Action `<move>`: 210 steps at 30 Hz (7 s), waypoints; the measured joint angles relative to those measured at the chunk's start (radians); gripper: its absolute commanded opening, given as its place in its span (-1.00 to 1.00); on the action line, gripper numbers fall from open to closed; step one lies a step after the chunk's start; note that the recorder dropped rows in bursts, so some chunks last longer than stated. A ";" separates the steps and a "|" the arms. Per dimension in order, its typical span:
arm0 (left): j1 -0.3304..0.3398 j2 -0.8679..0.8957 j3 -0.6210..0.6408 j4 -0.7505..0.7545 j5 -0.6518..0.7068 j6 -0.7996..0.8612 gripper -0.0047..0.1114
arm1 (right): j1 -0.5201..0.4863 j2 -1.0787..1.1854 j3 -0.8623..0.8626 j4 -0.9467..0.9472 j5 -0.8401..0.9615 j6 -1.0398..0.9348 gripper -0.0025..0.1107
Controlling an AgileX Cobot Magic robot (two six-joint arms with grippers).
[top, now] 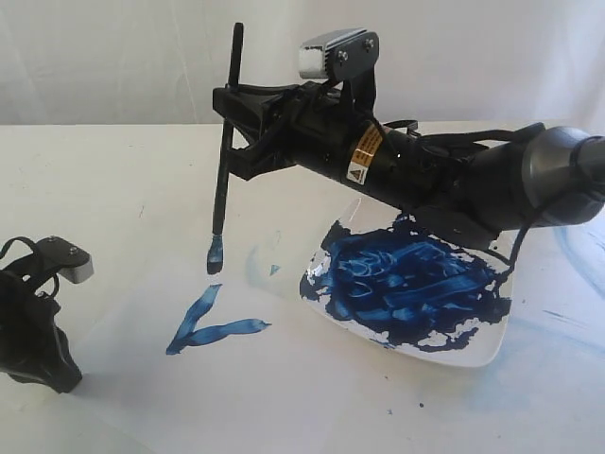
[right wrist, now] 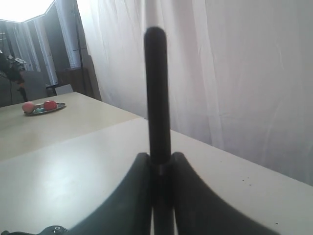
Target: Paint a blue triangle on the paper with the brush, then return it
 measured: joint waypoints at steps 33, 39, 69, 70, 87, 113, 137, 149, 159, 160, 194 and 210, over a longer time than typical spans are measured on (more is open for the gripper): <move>0.000 0.000 0.000 0.000 0.002 0.000 -0.92 | 0.000 0.018 0.000 -0.052 0.067 0.006 -0.96; 0.000 0.000 0.000 0.000 0.002 0.000 -0.92 | 0.000 -0.009 0.000 -0.090 0.143 0.036 -0.96; 0.000 0.000 0.000 0.000 0.002 0.000 -0.92 | 0.000 -0.118 0.000 -0.363 0.335 0.261 -0.96; 0.000 0.000 0.000 0.000 0.002 0.000 -0.92 | 0.000 -0.124 0.000 -0.374 0.340 0.272 -0.96; 0.000 0.000 0.002 0.000 0.004 0.000 -0.92 | 0.000 -0.164 0.000 -0.506 0.387 0.392 -0.96; 0.000 0.000 0.002 -0.004 0.004 0.000 -0.92 | 0.000 -0.277 0.000 -0.941 0.459 0.759 -0.96; 0.000 0.000 0.004 -0.016 0.004 0.000 -0.92 | 0.000 -0.315 0.000 -1.108 0.461 0.975 -0.96; 0.000 0.000 0.004 -0.016 0.004 0.000 -0.92 | 0.000 -0.342 0.000 -1.108 0.461 0.979 -0.96; 0.000 0.000 0.004 -0.016 0.004 0.000 -0.92 | 0.000 -0.359 0.000 -1.108 0.460 0.985 -0.96; 0.000 0.000 0.004 -0.016 0.004 0.000 -0.92 | 0.000 -0.359 0.000 -1.108 0.460 0.985 -0.96; 0.000 0.002 0.004 -0.020 0.006 0.000 -0.92 | -0.004 -0.342 0.000 -1.104 0.485 0.968 -0.96; 0.000 0.002 0.004 -0.020 0.006 0.000 -0.92 | -0.006 -0.362 0.000 -1.112 0.469 0.991 -0.96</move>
